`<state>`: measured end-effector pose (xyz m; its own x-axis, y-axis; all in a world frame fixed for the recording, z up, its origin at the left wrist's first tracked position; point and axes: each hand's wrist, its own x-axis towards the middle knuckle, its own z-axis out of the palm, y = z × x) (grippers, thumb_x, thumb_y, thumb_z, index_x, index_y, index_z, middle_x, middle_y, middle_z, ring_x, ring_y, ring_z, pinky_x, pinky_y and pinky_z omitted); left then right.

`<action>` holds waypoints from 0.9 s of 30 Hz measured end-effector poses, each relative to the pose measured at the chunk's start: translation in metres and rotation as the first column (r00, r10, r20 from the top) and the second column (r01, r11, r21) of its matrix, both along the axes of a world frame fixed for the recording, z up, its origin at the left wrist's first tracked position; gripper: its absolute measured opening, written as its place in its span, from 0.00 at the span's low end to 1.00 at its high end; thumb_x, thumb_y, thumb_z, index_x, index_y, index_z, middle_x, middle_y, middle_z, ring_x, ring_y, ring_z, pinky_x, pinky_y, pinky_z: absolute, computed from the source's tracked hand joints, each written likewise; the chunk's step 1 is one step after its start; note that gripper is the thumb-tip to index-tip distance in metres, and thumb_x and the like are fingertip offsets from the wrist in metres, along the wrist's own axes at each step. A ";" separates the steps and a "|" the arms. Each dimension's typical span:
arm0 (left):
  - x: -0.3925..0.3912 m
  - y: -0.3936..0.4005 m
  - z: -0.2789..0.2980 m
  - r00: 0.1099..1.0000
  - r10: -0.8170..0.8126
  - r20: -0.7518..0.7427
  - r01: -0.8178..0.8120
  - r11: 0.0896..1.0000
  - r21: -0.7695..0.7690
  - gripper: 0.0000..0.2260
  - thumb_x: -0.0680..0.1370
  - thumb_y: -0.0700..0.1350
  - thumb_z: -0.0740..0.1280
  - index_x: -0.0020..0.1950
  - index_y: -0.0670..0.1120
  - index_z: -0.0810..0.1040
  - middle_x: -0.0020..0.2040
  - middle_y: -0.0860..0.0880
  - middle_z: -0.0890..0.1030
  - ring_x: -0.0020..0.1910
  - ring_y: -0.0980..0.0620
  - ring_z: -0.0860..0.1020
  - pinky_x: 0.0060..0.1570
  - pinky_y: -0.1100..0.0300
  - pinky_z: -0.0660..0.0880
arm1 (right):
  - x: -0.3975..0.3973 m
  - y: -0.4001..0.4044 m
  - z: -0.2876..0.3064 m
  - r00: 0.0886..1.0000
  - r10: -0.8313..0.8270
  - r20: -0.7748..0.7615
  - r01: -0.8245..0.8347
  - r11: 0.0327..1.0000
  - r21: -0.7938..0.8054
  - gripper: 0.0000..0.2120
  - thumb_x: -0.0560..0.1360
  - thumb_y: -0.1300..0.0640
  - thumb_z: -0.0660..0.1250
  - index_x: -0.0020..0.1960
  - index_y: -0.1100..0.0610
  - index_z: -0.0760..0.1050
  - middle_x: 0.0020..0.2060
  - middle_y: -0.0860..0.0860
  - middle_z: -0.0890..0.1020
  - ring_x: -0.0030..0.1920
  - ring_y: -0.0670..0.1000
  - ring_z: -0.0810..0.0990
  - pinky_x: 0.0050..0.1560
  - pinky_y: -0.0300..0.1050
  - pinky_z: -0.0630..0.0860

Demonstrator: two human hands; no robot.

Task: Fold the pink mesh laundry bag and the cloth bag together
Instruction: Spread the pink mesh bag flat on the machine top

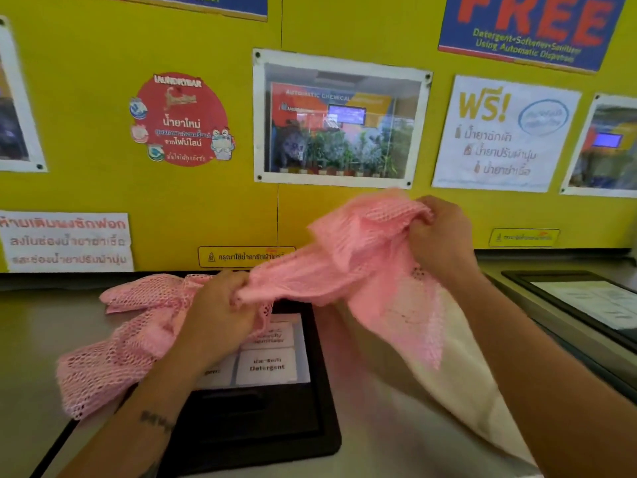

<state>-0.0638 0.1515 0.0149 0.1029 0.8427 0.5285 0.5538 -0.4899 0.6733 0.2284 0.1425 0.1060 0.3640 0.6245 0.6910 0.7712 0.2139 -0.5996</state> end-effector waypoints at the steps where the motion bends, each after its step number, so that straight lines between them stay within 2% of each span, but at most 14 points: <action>1: 0.000 0.001 -0.002 0.995 0.015 -0.101 -0.015 1.000 0.000 0.09 0.76 0.41 0.69 0.50 0.56 0.79 0.48 0.51 0.77 0.48 0.53 0.78 0.49 0.53 0.78 | 0.017 -0.001 0.002 0.988 -0.110 0.109 0.109 0.994 0.018 0.07 0.72 0.64 0.60 0.44 0.58 0.77 0.41 0.58 0.78 0.39 0.61 0.77 0.33 0.49 0.66; 3: 0.002 0.003 -0.005 0.952 0.086 -0.295 -0.090 0.996 -0.002 0.08 0.76 0.49 0.68 0.55 0.56 0.79 0.52 0.52 0.76 0.54 0.50 0.75 0.57 0.44 0.74 | 0.045 -0.004 -0.004 0.891 -0.269 0.366 0.313 0.948 -0.065 0.08 0.74 0.61 0.62 0.51 0.60 0.77 0.47 0.60 0.72 0.42 0.66 0.77 0.39 0.52 0.71; 5: 0.005 0.002 -0.007 0.853 0.163 -0.495 -0.220 0.974 -0.057 0.15 0.76 0.56 0.67 0.63 0.59 0.75 0.60 0.50 0.73 0.62 0.47 0.71 0.64 0.42 0.68 | 0.066 -0.007 -0.024 0.804 -0.235 0.546 0.463 0.824 -0.327 0.13 0.74 0.60 0.63 0.57 0.58 0.76 0.52 0.60 0.71 0.49 0.68 0.78 0.47 0.58 0.76; 7: 0.006 0.005 -0.010 0.781 0.135 -0.610 -0.297 0.940 -0.171 0.22 0.77 0.56 0.64 0.70 0.60 0.68 0.69 0.48 0.67 0.68 0.44 0.67 0.67 0.42 0.67 | 0.078 -0.011 -0.046 0.834 -0.067 0.548 0.444 0.671 -0.593 0.21 0.72 0.54 0.65 0.65 0.52 0.74 0.58 0.59 0.70 0.58 0.67 0.76 0.56 0.59 0.77; 9: 0.009 0.006 -0.013 0.775 0.051 -0.630 -0.278 0.923 -0.267 0.22 0.77 0.51 0.64 0.71 0.58 0.68 0.72 0.48 0.69 0.67 0.44 0.71 0.65 0.46 0.70 | 0.078 -0.017 -0.066 0.906 0.065 0.419 0.273 0.666 -0.694 0.30 0.70 0.46 0.65 0.71 0.46 0.66 0.65 0.57 0.68 0.65 0.64 0.71 0.64 0.62 0.73; 11: 0.014 0.006 -0.012 0.844 0.003 -0.536 -0.187 0.939 -0.290 0.16 0.78 0.45 0.66 0.65 0.56 0.75 0.70 0.50 0.74 0.61 0.49 0.74 0.59 0.53 0.72 | 0.071 -0.023 -0.079 0.945 0.161 0.284 0.064 0.763 -0.644 0.37 0.70 0.48 0.65 0.77 0.41 0.56 0.73 0.53 0.65 0.72 0.60 0.67 0.69 0.62 0.68; 13: 0.024 0.001 -0.007 0.930 -0.096 -0.355 -0.019 0.952 -0.305 0.12 0.79 0.41 0.66 0.56 0.56 0.79 0.67 0.51 0.77 0.56 0.53 0.75 0.52 0.58 0.70 | 0.069 -0.026 -0.088 0.931 0.249 0.267 -0.021 0.765 -0.643 0.35 0.74 0.51 0.63 0.78 0.39 0.55 0.75 0.51 0.65 0.73 0.57 0.66 0.71 0.59 0.66; 16: 0.039 -0.008 0.008 0.969 -0.216 -0.118 0.191 0.963 -0.190 0.14 0.80 0.40 0.64 0.48 0.62 0.75 0.58 0.56 0.78 0.44 0.56 0.78 0.40 0.64 0.71 | 0.079 -0.030 -0.105 0.849 0.298 0.436 0.150 0.656 -0.740 0.23 0.78 0.46 0.54 0.74 0.37 0.64 0.74 0.50 0.69 0.72 0.56 0.67 0.70 0.61 0.66; 19: 0.047 -0.018 0.026 0.965 -0.257 0.054 0.258 0.966 -0.022 0.12 0.80 0.40 0.65 0.51 0.58 0.78 0.53 0.61 0.80 0.44 0.57 0.79 0.44 0.60 0.75 | 0.107 -0.036 -0.110 0.849 0.123 0.515 0.332 0.633 -0.699 0.27 0.75 0.36 0.49 0.71 0.39 0.68 0.72 0.49 0.72 0.69 0.56 0.72 0.68 0.63 0.68; 21: 0.044 -0.023 0.033 0.961 -0.272 0.057 0.272 0.962 -0.007 0.09 0.80 0.43 0.65 0.53 0.58 0.79 0.52 0.63 0.80 0.49 0.60 0.79 0.47 0.64 0.73 | 0.116 -0.041 -0.100 0.823 -0.033 0.568 0.469 0.603 -0.645 0.27 0.71 0.35 0.51 0.65 0.41 0.72 0.67 0.53 0.75 0.63 0.60 0.75 0.66 0.68 0.68; 23: 0.035 -0.023 0.029 0.958 -0.287 -0.023 0.283 0.952 -0.120 0.08 0.81 0.50 0.63 0.56 0.60 0.78 0.55 0.61 0.79 0.54 0.61 0.77 0.51 0.62 0.72 | 0.107 -0.046 -0.085 0.801 -0.187 0.569 0.543 0.627 -0.558 0.20 0.70 0.41 0.61 0.59 0.47 0.74 0.63 0.58 0.74 0.62 0.62 0.74 0.66 0.70 0.67; 24: 0.031 -0.023 0.026 0.950 -0.309 -0.051 0.291 0.930 -0.225 0.09 0.82 0.51 0.61 0.58 0.61 0.78 0.57 0.60 0.79 0.55 0.59 0.77 0.53 0.59 0.72 | 0.097 -0.048 -0.078 0.811 -0.235 0.536 0.527 0.692 -0.494 0.18 0.71 0.46 0.66 0.59 0.48 0.74 0.64 0.59 0.73 0.63 0.62 0.73 0.67 0.69 0.67; 25: 0.027 -0.025 0.022 0.936 -0.348 -0.053 0.309 0.886 -0.347 0.10 0.82 0.51 0.60 0.59 0.61 0.78 0.58 0.58 0.79 0.56 0.57 0.77 0.55 0.56 0.74 | 0.083 -0.048 -0.073 0.841 -0.238 0.486 0.467 0.772 -0.432 0.18 0.71 0.52 0.68 0.61 0.50 0.73 0.65 0.59 0.72 0.64 0.62 0.72 0.67 0.67 0.68; 27: 0.028 -0.030 0.014 0.909 -0.415 -0.029 0.347 0.795 -0.497 0.11 0.83 0.46 0.60 0.57 0.57 0.80 0.55 0.55 0.81 0.51 0.56 0.80 0.51 0.56 0.76 | 0.046 -0.050 -0.063 0.930 -0.093 0.357 0.223 0.912 -0.343 0.20 0.72 0.57 0.67 0.63 0.52 0.72 0.64 0.58 0.73 0.64 0.60 0.73 0.64 0.59 0.70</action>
<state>-0.0361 0.1219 0.0290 0.5076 0.8608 0.0367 0.4877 -0.3222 0.8114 0.2743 0.0922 0.0433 0.2748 0.8115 0.5158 0.9406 -0.1155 -0.3194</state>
